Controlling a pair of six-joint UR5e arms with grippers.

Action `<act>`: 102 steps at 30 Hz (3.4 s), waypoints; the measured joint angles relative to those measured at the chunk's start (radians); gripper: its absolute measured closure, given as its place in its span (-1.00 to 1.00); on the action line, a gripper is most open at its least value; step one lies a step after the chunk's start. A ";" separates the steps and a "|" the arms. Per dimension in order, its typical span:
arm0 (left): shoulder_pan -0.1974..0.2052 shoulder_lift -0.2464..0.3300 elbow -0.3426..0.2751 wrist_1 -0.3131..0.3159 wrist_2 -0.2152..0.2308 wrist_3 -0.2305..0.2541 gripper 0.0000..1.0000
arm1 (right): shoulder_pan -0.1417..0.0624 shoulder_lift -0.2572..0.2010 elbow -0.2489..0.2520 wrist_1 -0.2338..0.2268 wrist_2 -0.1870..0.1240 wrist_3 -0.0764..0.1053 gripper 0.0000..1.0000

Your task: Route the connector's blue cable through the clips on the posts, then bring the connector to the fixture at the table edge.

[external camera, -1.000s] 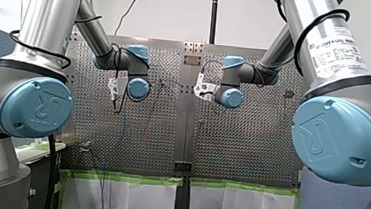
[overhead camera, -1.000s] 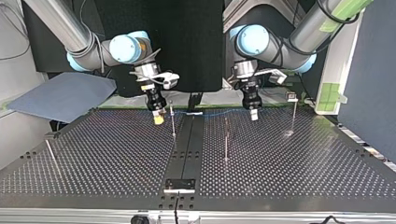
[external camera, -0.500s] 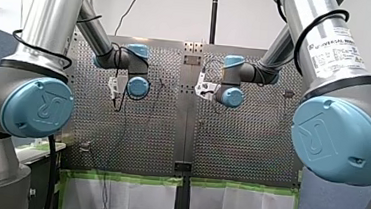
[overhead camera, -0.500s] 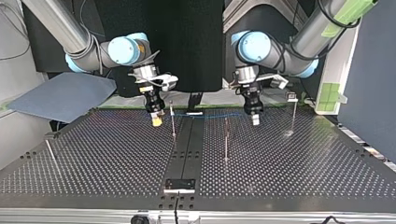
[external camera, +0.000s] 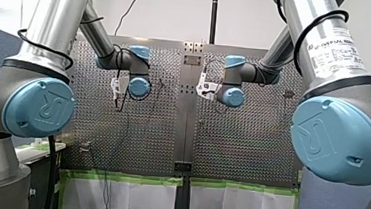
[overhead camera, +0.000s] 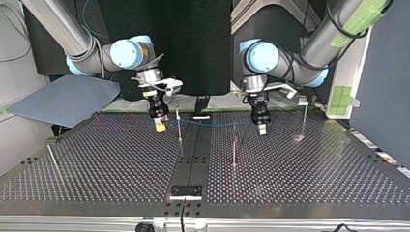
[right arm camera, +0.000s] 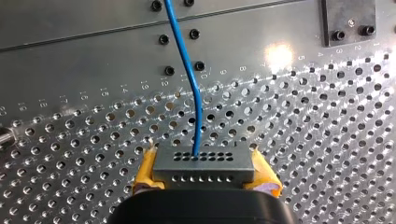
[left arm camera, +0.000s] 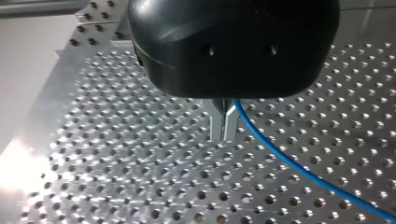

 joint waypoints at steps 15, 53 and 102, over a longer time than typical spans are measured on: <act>0.014 -0.013 0.057 -0.011 0.004 -0.023 1.00 | -0.016 0.004 -0.002 -0.002 0.001 0.000 1.00; 0.078 -0.117 0.189 -0.060 0.104 -0.100 1.00 | -0.060 0.092 -0.203 0.074 -0.045 -0.002 1.00; 0.113 -0.167 0.268 -0.126 0.144 -0.121 1.00 | -0.088 0.172 -0.328 0.149 -0.060 0.000 1.00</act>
